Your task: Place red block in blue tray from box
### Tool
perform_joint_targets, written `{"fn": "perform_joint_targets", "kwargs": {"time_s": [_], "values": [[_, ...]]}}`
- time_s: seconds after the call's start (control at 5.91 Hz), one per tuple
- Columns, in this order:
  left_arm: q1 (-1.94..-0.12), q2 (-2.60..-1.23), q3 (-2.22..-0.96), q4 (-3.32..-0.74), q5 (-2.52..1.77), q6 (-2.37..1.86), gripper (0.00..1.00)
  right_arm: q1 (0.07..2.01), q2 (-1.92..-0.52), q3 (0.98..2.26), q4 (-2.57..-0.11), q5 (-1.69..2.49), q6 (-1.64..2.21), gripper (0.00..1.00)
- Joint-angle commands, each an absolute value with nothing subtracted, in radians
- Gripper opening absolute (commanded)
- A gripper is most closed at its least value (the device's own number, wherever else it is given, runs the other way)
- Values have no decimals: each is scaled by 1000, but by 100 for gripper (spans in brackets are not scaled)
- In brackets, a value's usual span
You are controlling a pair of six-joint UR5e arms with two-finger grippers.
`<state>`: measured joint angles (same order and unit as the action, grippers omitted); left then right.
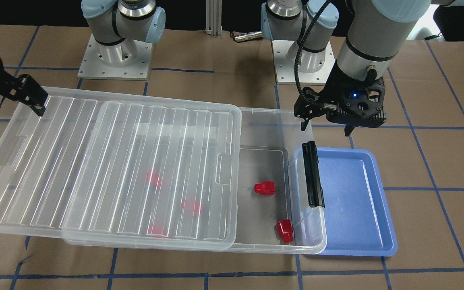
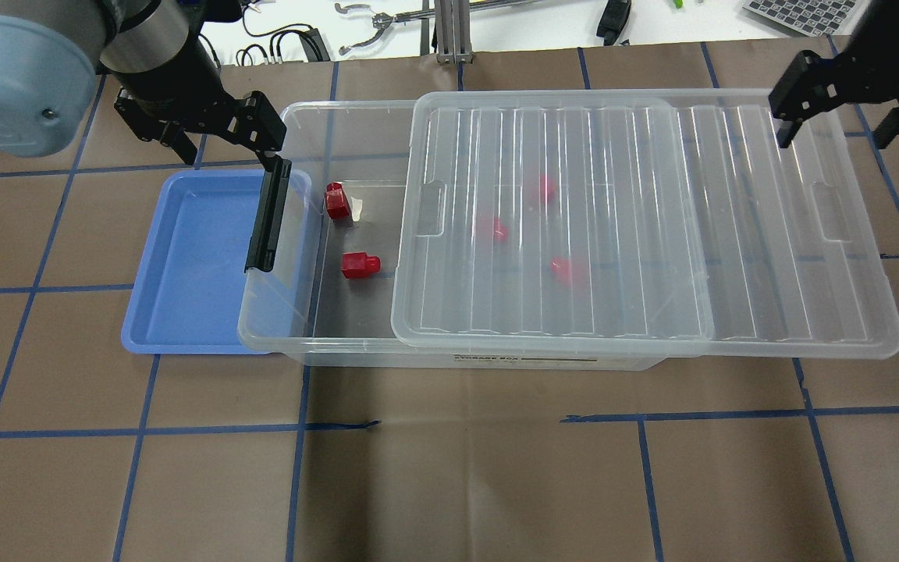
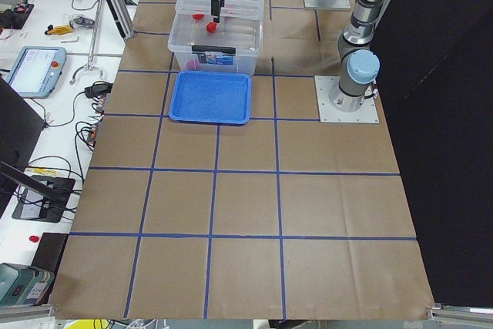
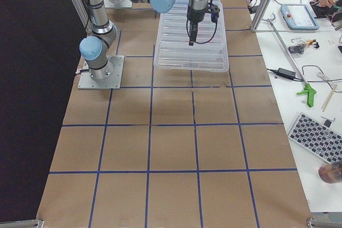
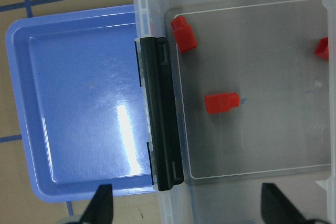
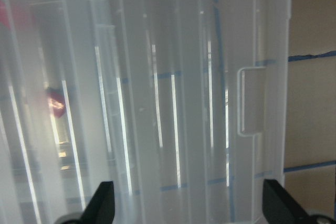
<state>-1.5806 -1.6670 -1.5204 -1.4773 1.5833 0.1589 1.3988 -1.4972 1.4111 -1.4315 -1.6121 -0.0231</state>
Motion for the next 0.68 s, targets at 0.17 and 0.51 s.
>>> {"fn": "perform_joint_targets", "kwargs": {"time_s": [0.17,0.51], "values": [[-1597,-1681,-1540,-1468,1578,502,100,1610,-1488,1356,-1371,-1563,201,100],[-1609,-1690,-1531,-1465,1575,698,100,1600,-1474,1356,-1376,-1536,193,100]]}}
